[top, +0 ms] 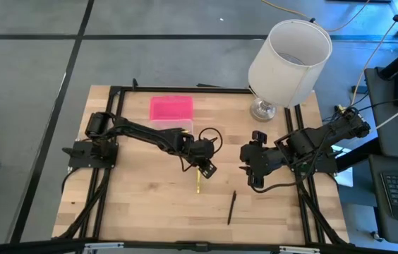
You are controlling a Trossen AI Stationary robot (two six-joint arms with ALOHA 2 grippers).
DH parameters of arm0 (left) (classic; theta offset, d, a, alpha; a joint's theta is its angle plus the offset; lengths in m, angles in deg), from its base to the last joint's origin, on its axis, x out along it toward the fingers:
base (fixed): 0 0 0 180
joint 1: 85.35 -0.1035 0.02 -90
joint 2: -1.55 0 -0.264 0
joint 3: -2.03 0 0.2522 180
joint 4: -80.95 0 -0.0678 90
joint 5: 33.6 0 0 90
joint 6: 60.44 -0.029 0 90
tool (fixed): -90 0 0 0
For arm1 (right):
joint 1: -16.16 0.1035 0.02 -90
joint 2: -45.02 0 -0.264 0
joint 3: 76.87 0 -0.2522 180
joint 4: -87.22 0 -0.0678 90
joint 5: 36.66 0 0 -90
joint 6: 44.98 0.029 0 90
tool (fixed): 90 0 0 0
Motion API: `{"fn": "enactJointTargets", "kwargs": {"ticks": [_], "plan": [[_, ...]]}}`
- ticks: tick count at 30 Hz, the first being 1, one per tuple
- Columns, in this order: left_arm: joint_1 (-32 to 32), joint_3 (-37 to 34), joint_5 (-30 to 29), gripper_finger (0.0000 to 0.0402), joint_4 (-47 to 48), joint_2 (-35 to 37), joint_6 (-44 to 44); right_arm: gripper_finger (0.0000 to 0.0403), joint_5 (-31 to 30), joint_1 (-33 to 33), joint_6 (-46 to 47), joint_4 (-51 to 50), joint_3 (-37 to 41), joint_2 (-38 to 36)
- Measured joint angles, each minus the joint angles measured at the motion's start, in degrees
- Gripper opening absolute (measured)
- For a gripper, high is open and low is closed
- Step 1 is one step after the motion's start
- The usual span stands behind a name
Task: Pick & place school supplies into a supply box
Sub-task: Put the yellow pen into the pink supply box
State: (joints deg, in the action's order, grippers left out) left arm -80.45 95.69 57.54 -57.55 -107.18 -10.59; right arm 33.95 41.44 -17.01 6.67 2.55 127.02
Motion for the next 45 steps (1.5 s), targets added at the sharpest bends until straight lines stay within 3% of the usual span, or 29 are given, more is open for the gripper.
{"fn": "enactJointTargets", "kwargs": {"ticks": [11,24,29,35,40,45], "plan": [[-0.4,0.0,-2.2,0.0126,0.8,0.0,0.5,0.0229,0.0,0.0,-1.5,0.0,0.0,0.0],[1.4,0.0,-2.7,0.0214,-0.7,0.0,-4.4,0.0229,0.0,0.0,-1.7,-0.6,0.0,0.0],[2.4,0.0,-1.5,0.0219,-3.6,0.0,2.6,0.0229,0.0,0.0,-1.6,-0.8,0.0,0.0],[4.3,0.0,-12.5,0.0219,1.0,0.0,17.6,0.0229,0.0,0.0,-1.7,-0.9,0.0,0.0],[7.3,2.8,-16.3,0.0219,5.7,-1.9,25.9,0.0229,0.0,0.0,-2.3,-0.9,0.0,0.0],[7.8,11.0,-16.9,0.0219,20.0,-7.5,29.6,0.0229,0.0,0.0,-3.0,-0.6,0.0,0.1]]}}
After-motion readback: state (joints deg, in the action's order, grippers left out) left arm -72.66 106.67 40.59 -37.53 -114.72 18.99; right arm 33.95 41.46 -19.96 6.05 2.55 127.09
